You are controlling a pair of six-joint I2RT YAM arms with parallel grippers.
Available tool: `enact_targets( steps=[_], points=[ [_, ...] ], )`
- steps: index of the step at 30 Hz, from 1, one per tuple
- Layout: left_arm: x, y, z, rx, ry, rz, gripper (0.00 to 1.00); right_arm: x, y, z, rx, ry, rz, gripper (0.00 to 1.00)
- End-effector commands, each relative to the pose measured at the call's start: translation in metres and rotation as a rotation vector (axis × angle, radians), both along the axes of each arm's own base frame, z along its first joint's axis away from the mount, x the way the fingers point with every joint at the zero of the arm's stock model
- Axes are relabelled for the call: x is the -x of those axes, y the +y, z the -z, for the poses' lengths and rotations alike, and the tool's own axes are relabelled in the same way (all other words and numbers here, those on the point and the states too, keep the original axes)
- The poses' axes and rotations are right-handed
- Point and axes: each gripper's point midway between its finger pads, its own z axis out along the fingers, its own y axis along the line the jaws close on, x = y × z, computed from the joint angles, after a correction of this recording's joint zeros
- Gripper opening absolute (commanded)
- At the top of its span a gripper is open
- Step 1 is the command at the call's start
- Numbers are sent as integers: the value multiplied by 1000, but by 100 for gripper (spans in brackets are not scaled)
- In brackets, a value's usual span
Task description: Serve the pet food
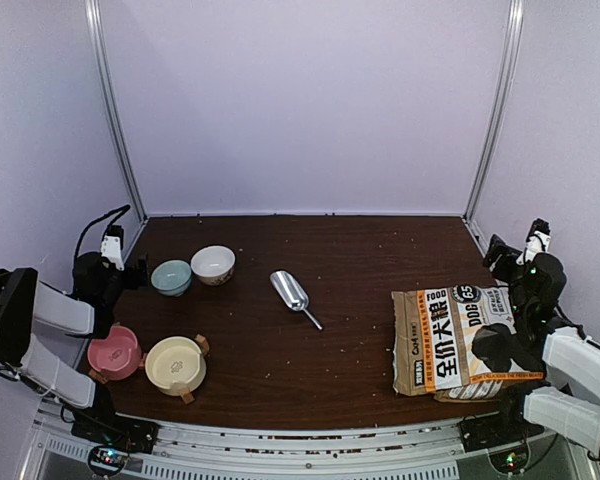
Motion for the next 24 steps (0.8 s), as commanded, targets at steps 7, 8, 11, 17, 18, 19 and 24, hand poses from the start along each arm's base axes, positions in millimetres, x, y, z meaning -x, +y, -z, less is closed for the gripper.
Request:
enact_targets(
  steps=[7, 8, 11, 17, 18, 19, 24],
  points=[
    [7, 3, -23, -3, -83, -23, 98, 36, -43, 4, -168, -74, 265, 100],
    [10, 5, -26, 2, -90, -36, 98, 35, -43, 2, -175, -70, 265, 100],
    [20, 12, -37, 31, -89, -84, 98, 31, -42, -2, -147, 14, 267, 100],
    [44, 33, -82, 257, 49, -261, 98, 36, -24, -17, -138, 206, 187, 100],
    [50, 33, -92, 297, 70, -274, 98, 35, -16, -21, -145, 212, 145, 100],
    [56, 30, -107, 330, 68, -271, 98, 34, -5, -27, -154, 219, 96, 100],
    [81, 16, -161, 463, 90, -228, 98, 33, 53, -22, -192, 365, -88, 100]
  ],
)
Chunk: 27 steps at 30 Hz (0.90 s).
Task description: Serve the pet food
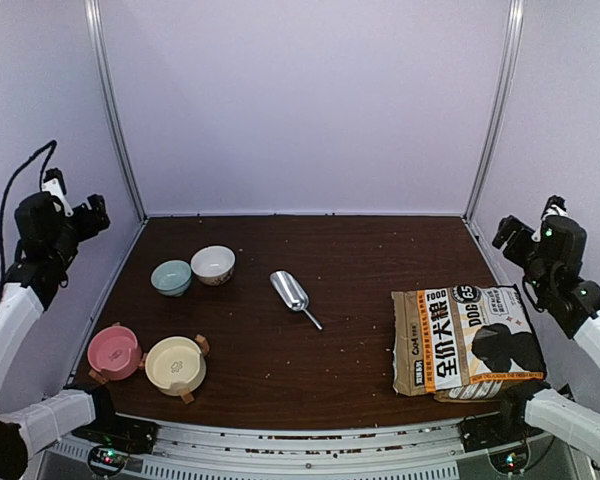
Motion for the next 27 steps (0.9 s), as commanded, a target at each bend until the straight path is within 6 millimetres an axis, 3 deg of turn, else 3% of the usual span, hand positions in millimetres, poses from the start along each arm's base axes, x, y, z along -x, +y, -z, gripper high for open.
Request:
enact_targets(
  steps=[1, 5, 10, 13, 18, 23, 27],
  points=[
    [25, -18, -3, 151, 148, 73, 98, 6, 60, 33, -22, 238, -192, 100],
    [19, -49, -29, 134, 210, 260, 98, 14, 120, 54, -2, 397, -360, 100],
    [16, -88, -61, 96, 224, 501, 98, 39, 162, 95, 94, 641, -415, 100],
    [12, -77, -64, 49, 168, 441, 98, 52, 181, 121, 176, 766, -407, 100],
    [10, -55, -38, -24, 186, 322, 98, 71, 202, 153, 290, 884, -368, 100],
    [17, -36, -22, -91, 237, 225, 98, 78, 220, 178, 364, 933, -335, 100],
    [18, -41, -25, -85, 220, 253, 98, 74, 225, 196, 444, 953, -284, 100]
  ],
)
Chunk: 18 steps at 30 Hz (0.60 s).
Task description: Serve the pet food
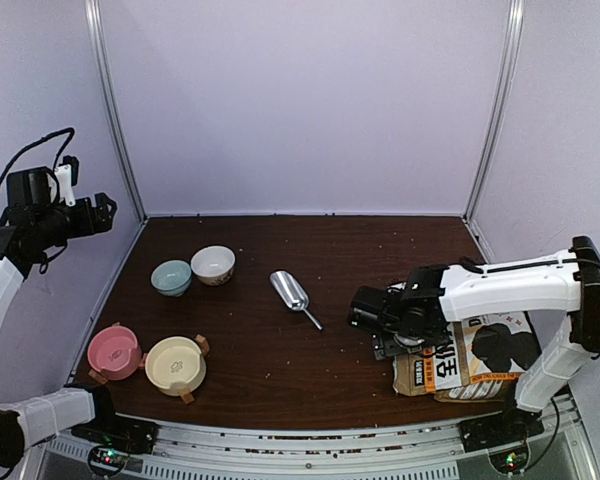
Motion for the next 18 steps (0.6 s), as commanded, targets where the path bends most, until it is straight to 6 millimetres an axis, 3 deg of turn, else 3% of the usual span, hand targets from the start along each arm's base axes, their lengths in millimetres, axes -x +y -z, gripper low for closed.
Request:
enact_targets(
  steps=[1, 6, 13, 15, 18],
  points=[
    [1, 3, -15, -36, -68, -6, 98, -6, -7, 4, 108, -53, 57, 100],
    [2, 4, -16, -37, -72, -12, 98, -8, -17, 19, 190, -63, 81, 100],
    [1, 3, -14, -33, -69, -7, 98, -12, -32, 22, 325, -102, 103, 99],
    [0, 2, -13, -31, -66, -5, 98, -11, -40, 19, 360, -117, 110, 95],
    [0, 1, -13, -25, -65, -2, 98, -10, -50, 14, 392, -133, 116, 82]
  ],
)
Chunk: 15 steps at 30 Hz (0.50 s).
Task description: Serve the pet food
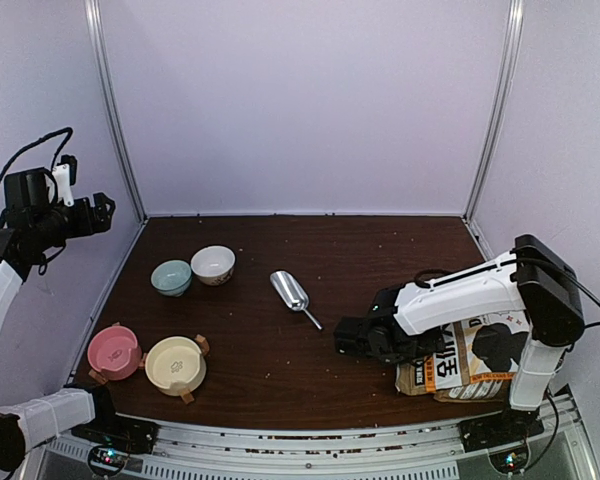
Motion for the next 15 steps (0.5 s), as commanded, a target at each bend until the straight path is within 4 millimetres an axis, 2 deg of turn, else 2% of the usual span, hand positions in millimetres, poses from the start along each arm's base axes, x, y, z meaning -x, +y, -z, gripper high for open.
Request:
enact_targets(
  steps=[1, 6, 10, 15],
  points=[
    [-4, -1, -8, -6, -43, 7, 98, -2, -18, -16, 82, -69, 7, 78],
    [-6, -1, -6, -4, -38, 7, 98, -4, -16, -19, 64, -80, 3, 54],
    [-6, 0, -4, -4, -33, 3, 98, -5, -14, -26, 18, -95, -6, 25],
    [-6, 0, -4, -6, -32, 2, 98, -6, -20, -22, -80, -87, 26, 13]
  ],
)
